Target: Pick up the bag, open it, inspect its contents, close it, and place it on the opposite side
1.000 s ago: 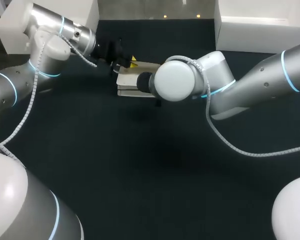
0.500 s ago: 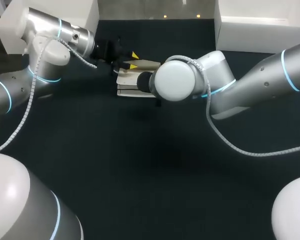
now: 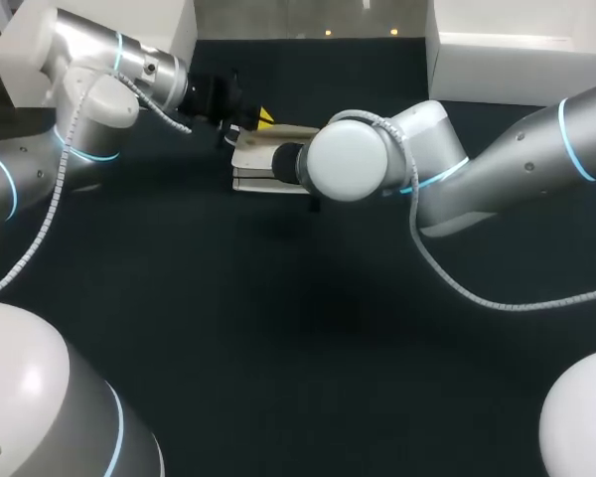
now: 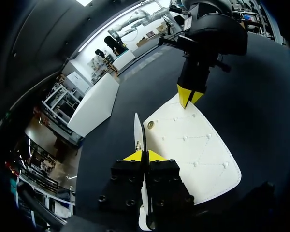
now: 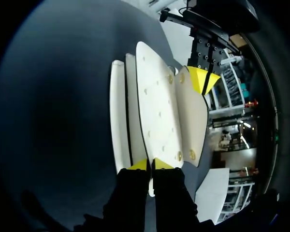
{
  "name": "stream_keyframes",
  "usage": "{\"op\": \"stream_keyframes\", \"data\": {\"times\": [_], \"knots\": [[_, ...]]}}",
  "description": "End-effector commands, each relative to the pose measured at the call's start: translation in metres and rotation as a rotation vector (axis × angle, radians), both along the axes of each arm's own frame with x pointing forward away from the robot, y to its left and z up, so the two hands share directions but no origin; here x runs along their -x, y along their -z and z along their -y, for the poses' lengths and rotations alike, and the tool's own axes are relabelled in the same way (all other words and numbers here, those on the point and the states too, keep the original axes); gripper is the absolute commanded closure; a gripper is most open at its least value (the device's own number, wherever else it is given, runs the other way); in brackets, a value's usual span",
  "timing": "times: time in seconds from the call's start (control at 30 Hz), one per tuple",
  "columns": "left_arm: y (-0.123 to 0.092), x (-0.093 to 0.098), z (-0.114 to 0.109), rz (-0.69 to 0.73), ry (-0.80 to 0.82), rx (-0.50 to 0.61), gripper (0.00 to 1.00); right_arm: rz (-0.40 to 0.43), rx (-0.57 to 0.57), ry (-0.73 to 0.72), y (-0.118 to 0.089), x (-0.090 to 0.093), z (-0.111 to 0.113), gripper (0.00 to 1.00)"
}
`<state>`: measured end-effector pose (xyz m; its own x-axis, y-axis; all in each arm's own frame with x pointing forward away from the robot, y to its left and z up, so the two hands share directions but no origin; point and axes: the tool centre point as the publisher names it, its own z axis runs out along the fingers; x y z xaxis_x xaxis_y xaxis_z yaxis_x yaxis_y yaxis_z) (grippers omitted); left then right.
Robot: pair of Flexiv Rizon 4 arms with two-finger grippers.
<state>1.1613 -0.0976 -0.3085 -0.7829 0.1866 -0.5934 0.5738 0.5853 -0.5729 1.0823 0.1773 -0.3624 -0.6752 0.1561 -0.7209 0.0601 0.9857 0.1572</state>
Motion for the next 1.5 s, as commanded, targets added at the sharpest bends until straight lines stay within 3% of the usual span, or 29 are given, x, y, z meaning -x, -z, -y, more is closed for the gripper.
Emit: {"op": "stream_keyframes", "data": {"times": [0.03,0.3,0.57,0.6,0.7,0.73,0.83,1.03,1.07,1.5], "knots": [[0.006,0.009,-0.003,0.02,0.004,0.016,1.0,0.003,-0.001,0.001,0.002,-0.001,-0.001,1.0],[0.019,0.033,-0.005,0.06,0.011,-0.011,1.0,0.003,-0.001,0.001,0.002,-0.001,-0.001,1.0],[0.025,0.036,-0.004,0.081,-0.001,-0.039,1.0,0.003,-0.001,0.001,0.002,-0.001,-0.001,1.0],[0.025,0.035,-0.004,0.083,-0.004,-0.041,0.98,0.003,-0.001,0.001,0.002,-0.001,-0.001,1.0],[0.024,0.028,-0.004,0.085,-0.013,-0.042,0.7,0.003,-0.001,0.001,0.002,-0.001,-0.001,1.0],[0.023,0.026,-0.004,0.085,-0.017,-0.042,0.68,0.003,-0.001,0.001,0.002,-0.001,-0.001,1.0],[0.021,0.018,-0.004,0.086,-0.026,-0.043,0.71,0.003,-0.001,0.001,0.002,-0.001,-0.001,1.0],[0.017,0.007,-0.003,0.089,-0.037,-0.048,0.92,0.003,-0.001,0.001,0.002,-0.001,-0.001,1.0],[0.017,0.006,-0.003,0.089,-0.038,-0.049,1.0,0.003,-0.001,0.001,0.002,-0.001,-0.001,1.0],[0.023,0.018,-0.005,0.106,-0.042,-0.041,1.0,0.003,-0.001,0.001,0.002,-0.001,-0.001,1.0]]}}
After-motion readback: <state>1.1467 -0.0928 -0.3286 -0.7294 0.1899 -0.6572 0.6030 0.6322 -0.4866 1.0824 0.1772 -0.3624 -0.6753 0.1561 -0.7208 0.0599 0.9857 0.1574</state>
